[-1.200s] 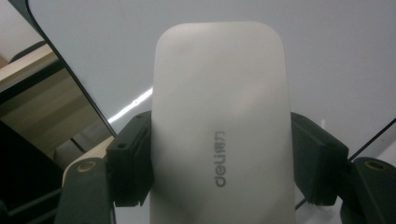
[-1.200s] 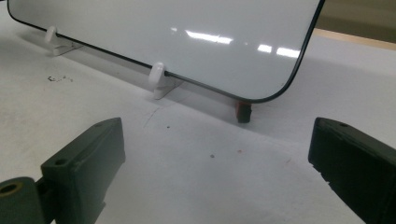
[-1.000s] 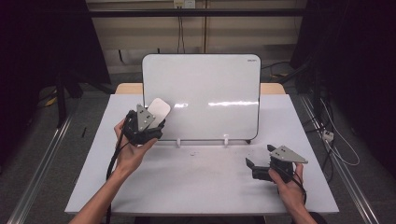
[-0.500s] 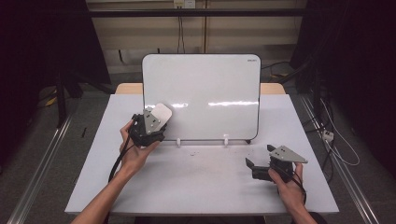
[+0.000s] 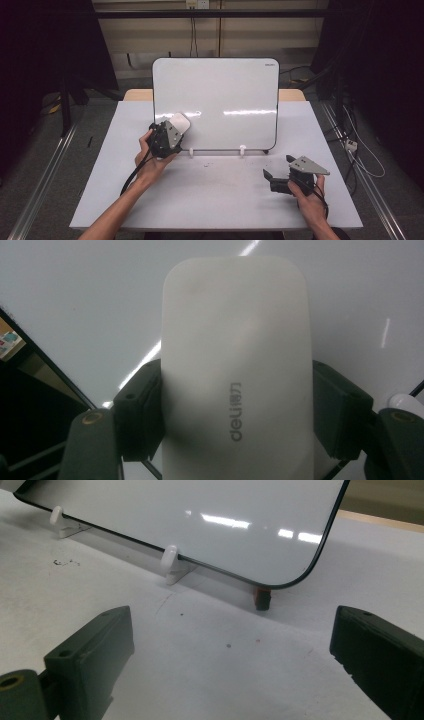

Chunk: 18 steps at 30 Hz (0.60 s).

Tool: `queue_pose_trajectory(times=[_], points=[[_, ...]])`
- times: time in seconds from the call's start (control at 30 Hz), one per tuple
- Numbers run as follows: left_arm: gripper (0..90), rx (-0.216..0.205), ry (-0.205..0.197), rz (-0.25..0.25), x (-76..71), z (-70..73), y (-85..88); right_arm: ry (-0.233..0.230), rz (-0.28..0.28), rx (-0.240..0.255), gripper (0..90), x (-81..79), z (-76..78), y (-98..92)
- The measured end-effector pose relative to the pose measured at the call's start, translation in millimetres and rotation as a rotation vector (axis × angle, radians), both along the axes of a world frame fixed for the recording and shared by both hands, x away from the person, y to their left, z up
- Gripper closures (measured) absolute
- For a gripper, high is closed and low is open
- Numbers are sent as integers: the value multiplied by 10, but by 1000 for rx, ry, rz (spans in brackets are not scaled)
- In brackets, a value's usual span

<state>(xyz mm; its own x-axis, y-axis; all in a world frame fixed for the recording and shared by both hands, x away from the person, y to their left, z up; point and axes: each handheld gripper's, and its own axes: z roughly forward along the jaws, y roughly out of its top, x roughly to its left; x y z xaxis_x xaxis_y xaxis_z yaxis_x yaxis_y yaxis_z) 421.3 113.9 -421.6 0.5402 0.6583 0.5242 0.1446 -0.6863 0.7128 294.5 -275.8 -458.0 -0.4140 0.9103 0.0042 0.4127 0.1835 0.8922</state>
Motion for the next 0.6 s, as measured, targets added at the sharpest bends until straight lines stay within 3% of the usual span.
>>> queue_pose_trajectory(times=[0.4,0.6], points=[[305,3,4,-3,10,-7,-11,3,-14,0,41,-2,5,5],[275,-33,22,-6,6,35,22,4,-10,-1,40,0,2,7]])
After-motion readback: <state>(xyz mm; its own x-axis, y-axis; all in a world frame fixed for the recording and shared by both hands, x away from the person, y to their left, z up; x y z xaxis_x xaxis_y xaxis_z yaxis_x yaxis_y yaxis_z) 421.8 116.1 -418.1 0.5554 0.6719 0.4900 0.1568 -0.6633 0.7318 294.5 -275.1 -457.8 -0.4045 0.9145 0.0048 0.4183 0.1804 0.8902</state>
